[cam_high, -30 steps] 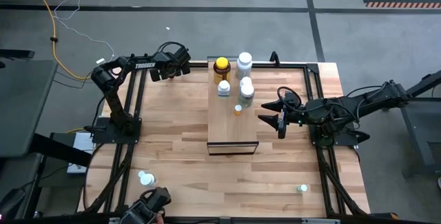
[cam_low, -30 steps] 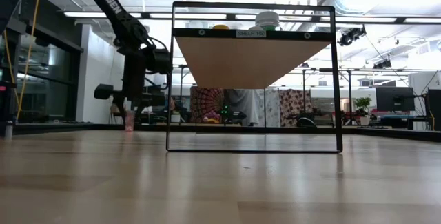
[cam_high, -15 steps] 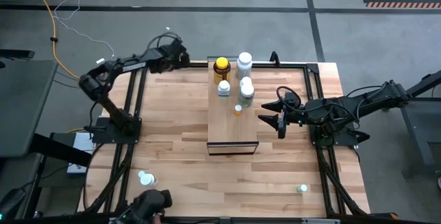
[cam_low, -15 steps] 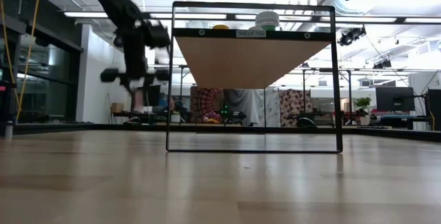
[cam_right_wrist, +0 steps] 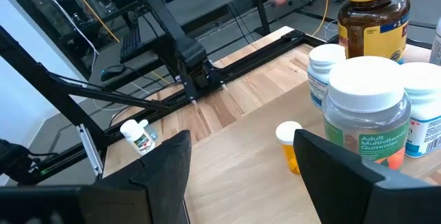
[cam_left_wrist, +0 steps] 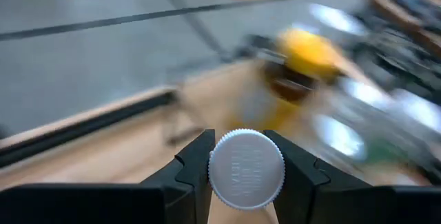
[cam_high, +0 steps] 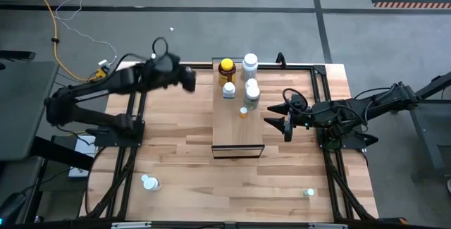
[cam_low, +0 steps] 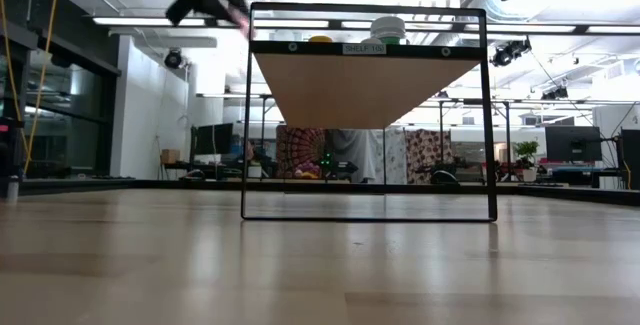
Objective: Pick and place medicine bottles onto shelf by color
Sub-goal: Put the pink pill bottle on the shelf
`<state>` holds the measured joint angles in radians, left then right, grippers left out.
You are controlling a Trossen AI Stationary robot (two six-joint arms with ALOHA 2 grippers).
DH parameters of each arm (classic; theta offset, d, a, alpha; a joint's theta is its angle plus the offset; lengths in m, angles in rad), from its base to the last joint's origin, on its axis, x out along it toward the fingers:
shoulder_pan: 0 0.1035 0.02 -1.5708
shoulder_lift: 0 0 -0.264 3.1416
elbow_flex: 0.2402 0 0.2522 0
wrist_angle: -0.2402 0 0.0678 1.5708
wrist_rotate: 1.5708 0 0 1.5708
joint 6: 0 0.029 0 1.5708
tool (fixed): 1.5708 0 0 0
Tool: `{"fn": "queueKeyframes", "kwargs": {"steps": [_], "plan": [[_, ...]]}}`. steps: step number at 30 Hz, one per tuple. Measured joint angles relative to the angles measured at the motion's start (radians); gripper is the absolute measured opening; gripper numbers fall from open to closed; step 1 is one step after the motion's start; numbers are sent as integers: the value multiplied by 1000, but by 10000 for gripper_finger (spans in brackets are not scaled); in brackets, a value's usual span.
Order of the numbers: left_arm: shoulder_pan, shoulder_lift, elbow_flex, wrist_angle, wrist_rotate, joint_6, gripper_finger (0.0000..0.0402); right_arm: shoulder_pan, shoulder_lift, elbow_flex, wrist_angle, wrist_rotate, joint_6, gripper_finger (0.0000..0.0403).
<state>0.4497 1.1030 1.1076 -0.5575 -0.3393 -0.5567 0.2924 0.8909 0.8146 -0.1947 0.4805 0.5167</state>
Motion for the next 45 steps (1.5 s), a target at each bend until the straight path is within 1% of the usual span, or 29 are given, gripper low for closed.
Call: {"fn": "queueKeyframes", "kwargs": {"steps": [3, 5, 7, 9, 12, 19, 21, 24, 29, 38, 41, 45], "plan": [[-164, -21, 0, -2, 0, -7, 103, 0, 0, 0, 0, 0, 0, 247], [-250, -12, 0, 0, 0, -35, 103, 0, 0, 0, 0, 0, -1, 247], [-312, 15, 4, 24, 12, -57, 103, 0, 0, 0, -5, 0, -1, 247], [-332, 60, 34, 25, 36, -63, 103, 0, 0, 0, -5, 0, 0, 247], [-328, 156, 138, -18, 83, -18, 103, 0, 0, 0, -5, 0, 0, 247], [-297, 444, 453, -291, 178, 218, 103, 0, 0, 0, -5, 0, 0, 247], [-296, 515, 523, -343, 190, 279, 103, 0, 0, 0, -5, 0, 0, 247], [-297, 601, 595, -379, 192, 362, 103, 0, 0, 0, -6, 0, 0, 247], [-297, 687, 650, -389, 194, 476, 103, 0, 0, 0, -12, 0, 0, 247], [-278, 754, 653, -414, 174, 595, 104, 0, 0, 0, -17, 0, 0, 247], [-272, 768, 653, -415, 171, 620, 104, 0, 0, 0, -20, 0, 0, 247], [-266, 770, 653, -412, 171, 616, 104, 0, 0, 0, -23, 0, 0, 247]]}}
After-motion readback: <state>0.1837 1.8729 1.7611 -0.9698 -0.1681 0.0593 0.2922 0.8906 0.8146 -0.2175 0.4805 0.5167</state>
